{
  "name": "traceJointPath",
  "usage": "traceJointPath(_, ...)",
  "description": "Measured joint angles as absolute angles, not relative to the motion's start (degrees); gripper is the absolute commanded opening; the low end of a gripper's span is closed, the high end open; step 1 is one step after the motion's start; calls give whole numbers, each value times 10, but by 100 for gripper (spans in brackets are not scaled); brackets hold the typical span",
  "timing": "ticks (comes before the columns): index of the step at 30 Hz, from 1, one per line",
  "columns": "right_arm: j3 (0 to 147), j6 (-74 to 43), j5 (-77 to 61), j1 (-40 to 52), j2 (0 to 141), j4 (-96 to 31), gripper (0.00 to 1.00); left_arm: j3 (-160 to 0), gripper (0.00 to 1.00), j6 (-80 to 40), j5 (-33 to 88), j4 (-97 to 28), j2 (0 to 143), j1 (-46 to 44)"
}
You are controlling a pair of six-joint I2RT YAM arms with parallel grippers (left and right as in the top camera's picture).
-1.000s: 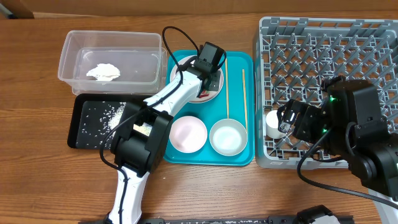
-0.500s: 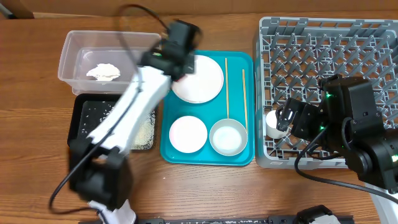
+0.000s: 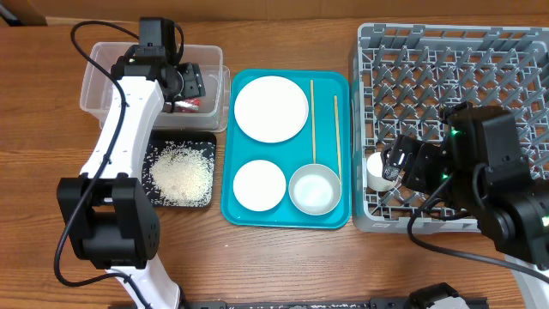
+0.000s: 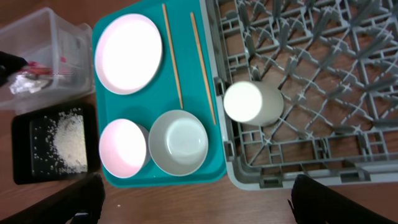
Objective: Sort waste into correct bins and load items into the dishwasher
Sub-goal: 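Drop the red wrapper into the clear plastic bin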
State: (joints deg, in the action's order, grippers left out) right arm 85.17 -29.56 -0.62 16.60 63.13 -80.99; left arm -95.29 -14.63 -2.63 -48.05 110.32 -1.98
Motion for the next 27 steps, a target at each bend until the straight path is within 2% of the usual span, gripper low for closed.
traceJointPath(4, 852, -281, -6, 166, 599, -788, 98, -980, 72, -133, -9, -560, 1084, -26)
traceJointPath(10, 852, -248, -6, 166, 531, -757, 100, -1030, 72, -105, 23, -679, 942, -48)
traceJointPath(12, 852, -241, -6, 166, 515, -756, 100, -1038, 74, -102, 29, -713, 882, -68)
traceJointPath(13, 852, -238, -6, 166, 510, -757, 100, -1042, 96, -101, 30, -734, 847, -81)
traceJointPath(14, 852, -237, -6, 166, 508, -758, 100, -1046, 100, -100, 32, -752, 817, -93)
traceJointPath(20, 852, -232, -6, 166, 514, -774, 100, -1048, 100, -94, 38, -804, 706, -124)
traceJointPath(27, 852, -230, -6, 166, 514, -775, 100, -1048, 100, -94, 38, -804, 684, -124)
